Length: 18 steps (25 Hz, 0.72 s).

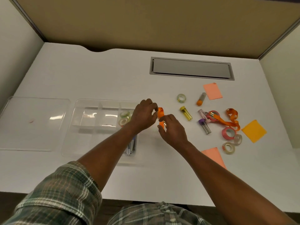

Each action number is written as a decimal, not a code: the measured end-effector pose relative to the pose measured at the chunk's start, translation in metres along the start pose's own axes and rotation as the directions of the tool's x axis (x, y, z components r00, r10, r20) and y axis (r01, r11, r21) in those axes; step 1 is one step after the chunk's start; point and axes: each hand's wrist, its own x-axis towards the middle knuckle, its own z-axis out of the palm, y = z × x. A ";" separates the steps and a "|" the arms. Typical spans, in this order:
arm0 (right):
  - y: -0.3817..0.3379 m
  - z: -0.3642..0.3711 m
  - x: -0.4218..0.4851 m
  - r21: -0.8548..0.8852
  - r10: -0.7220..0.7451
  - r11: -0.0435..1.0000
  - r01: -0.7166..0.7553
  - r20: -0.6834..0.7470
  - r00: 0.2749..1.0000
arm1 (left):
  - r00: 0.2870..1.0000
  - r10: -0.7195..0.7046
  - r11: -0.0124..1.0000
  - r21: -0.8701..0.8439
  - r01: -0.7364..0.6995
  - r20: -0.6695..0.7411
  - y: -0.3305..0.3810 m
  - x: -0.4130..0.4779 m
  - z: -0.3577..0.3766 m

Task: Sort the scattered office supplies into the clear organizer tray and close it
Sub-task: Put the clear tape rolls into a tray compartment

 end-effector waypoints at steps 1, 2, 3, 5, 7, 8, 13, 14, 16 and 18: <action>0.011 -0.006 -0.002 -0.007 0.024 1.000 -0.024 0.006 1.000 | 1.000 0.009 1.000 -0.001 -0.009 0.025 0.009 0.005 0.006; 0.024 -0.012 -0.006 -0.017 0.045 0.999 -0.045 0.007 0.999 | 0.998 0.017 1.000 -0.003 -0.017 0.053 0.018 0.010 0.013; 0.036 -0.018 -0.009 -0.029 0.062 0.998 -0.061 0.006 0.998 | 0.997 0.020 1.000 -0.004 -0.019 0.081 0.026 0.015 0.020; 0.058 -0.028 -0.015 -0.045 0.104 0.994 -0.104 -0.003 0.995 | 0.992 0.017 1.000 0.003 -0.017 0.124 0.042 0.023 0.034; 0.080 -0.038 -0.022 -0.045 0.157 0.986 -0.158 -0.015 0.987 | 0.987 0.019 1.000 0.019 -0.023 0.160 0.054 0.032 0.049; 0.090 -0.042 -0.025 -0.043 0.176 0.983 -0.177 -0.025 0.984 | 0.983 0.018 0.999 0.030 -0.024 0.184 0.059 0.037 0.057; 0.137 -0.056 -0.045 -0.102 0.209 0.971 -0.214 -0.059 0.976 | 0.951 0.001 0.987 0.150 -0.049 0.308 0.081 0.067 0.086; 0.144 -0.058 -0.050 -0.116 0.205 0.970 -0.212 -0.068 0.976 | 0.947 -0.005 0.981 0.184 -0.058 0.322 0.084 0.073 0.091; 0.159 -0.061 -0.057 -0.147 0.214 0.963 -0.227 -0.100 0.972 | 0.939 -0.020 0.967 0.247 -0.069 0.343 0.090 0.084 0.099; 0.168 -0.064 -0.063 -0.171 0.256 0.949 -0.264 -0.073 0.964 | 0.926 -0.064 0.959 0.280 -0.046 0.371 0.093 0.094 0.108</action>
